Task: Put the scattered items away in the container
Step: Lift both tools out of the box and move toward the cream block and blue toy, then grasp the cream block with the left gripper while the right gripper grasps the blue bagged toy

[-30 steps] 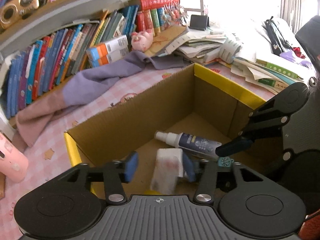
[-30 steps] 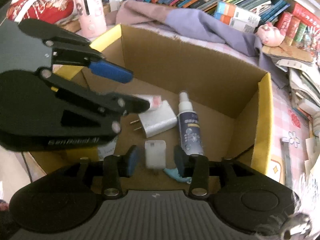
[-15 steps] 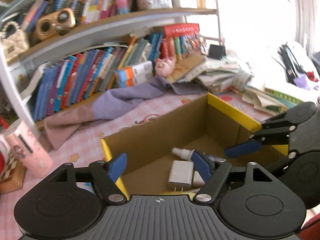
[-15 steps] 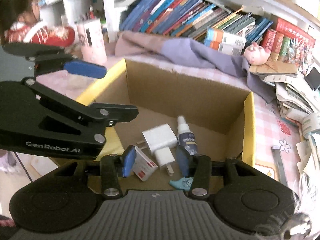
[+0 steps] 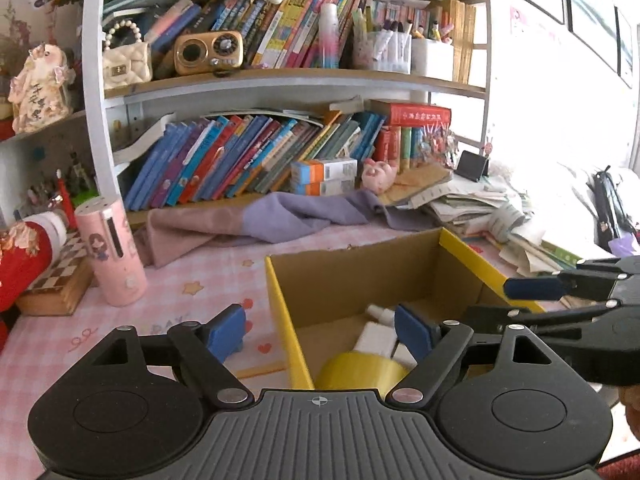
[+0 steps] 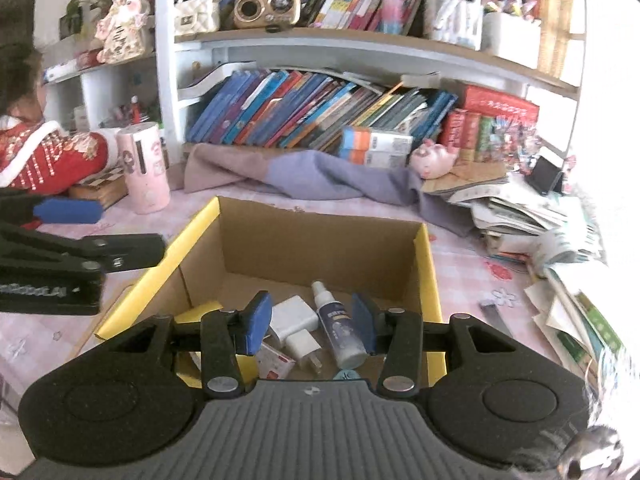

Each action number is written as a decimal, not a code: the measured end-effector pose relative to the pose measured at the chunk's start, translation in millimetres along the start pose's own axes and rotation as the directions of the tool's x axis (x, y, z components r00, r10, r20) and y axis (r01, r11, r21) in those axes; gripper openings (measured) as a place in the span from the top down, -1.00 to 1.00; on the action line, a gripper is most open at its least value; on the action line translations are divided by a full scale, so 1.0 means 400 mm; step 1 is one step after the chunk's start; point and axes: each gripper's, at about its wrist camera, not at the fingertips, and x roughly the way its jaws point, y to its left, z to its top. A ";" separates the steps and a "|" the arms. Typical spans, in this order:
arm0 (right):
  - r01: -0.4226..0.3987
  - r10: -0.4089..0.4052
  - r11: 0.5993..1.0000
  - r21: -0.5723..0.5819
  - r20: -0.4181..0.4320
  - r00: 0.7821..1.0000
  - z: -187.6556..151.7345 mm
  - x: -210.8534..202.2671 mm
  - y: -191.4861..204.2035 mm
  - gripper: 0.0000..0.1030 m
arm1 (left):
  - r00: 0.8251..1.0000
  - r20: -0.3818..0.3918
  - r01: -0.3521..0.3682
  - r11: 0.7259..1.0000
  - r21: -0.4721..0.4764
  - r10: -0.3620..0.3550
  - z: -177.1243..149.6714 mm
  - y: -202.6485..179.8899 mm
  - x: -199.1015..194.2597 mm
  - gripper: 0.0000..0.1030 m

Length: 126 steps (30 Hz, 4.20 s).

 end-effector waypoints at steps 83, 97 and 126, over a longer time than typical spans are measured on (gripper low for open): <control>0.010 -0.013 1.000 -0.016 -0.189 0.982 -0.132 0.010 0.621 -0.09 | 0.973 -0.226 -0.051 0.998 -0.045 0.040 -0.285 0.475 -0.190 -0.74; 0.022 -0.023 1.000 -0.008 -0.164 0.986 -0.028 0.169 0.565 -0.08 | 0.976 -0.209 -0.066 0.997 -0.033 0.058 -0.199 0.526 -0.030 -0.74; 0.126 -0.110 0.991 0.050 -0.242 0.964 0.146 0.565 0.520 -0.08 | 0.975 -0.218 -0.029 0.997 0.069 0.043 -0.127 0.588 0.337 -0.71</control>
